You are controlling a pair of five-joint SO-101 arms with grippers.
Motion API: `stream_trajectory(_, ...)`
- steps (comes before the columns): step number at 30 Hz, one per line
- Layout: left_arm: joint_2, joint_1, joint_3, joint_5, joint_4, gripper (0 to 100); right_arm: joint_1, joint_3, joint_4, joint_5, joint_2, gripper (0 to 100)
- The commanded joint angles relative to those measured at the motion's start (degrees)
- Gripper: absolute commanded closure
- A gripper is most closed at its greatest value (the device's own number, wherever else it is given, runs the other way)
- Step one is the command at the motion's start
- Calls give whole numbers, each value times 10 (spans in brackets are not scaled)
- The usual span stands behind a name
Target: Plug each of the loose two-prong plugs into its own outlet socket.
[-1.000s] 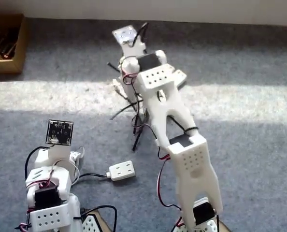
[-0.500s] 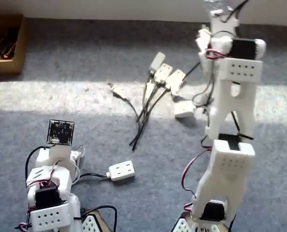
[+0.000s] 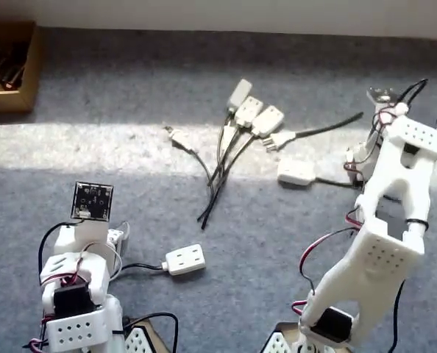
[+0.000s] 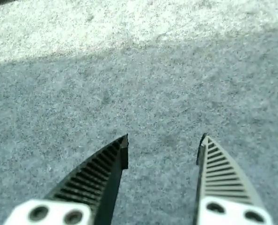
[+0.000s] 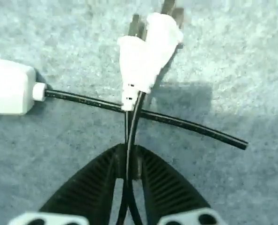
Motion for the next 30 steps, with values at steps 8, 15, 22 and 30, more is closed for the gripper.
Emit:
stream_trajectory(8, -3, 8, 6, -4, -13, 758, 14, 22, 7, 41, -7, 888)
stream_trajectory(15, -3, 9, 6, -4, -13, 758, 22, -51, 16, 41, -20, 659)
stream_trajectory(22, -3, 9, 7, -4, -13, 758, -30, -84, 14, 18, -20, 659)
stream_trajectory(30, -3, 9, 7, -4, -13, 758, -84, -84, -24, -120, 5, 659)
